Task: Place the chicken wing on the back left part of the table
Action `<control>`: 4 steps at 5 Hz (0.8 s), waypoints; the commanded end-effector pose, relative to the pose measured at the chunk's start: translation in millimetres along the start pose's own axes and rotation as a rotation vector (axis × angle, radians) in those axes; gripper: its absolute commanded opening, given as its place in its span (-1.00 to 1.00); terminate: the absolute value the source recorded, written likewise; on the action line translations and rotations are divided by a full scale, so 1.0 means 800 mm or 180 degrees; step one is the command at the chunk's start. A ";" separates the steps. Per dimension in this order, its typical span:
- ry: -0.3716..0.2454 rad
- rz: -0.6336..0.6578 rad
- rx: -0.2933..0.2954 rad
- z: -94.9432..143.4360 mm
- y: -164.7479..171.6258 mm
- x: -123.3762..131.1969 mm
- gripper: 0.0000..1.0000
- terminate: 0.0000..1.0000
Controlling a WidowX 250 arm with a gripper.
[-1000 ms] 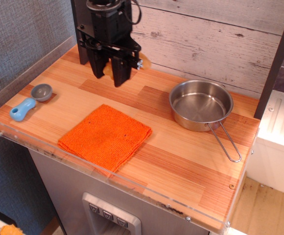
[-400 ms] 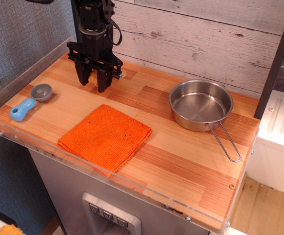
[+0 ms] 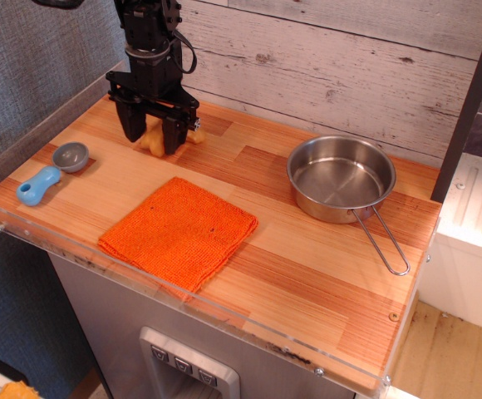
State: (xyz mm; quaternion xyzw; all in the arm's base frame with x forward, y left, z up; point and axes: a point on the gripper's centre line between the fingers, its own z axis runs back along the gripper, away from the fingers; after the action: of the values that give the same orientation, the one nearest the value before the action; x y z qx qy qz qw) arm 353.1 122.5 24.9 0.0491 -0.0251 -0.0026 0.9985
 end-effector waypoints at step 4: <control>-0.0138 -0.0049 -0.0223 0.087 -0.036 -0.072 1.00 -1.00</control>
State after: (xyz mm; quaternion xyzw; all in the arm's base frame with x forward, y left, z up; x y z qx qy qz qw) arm 298.2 85.5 67.9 0.0055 -0.0184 -0.0100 0.9998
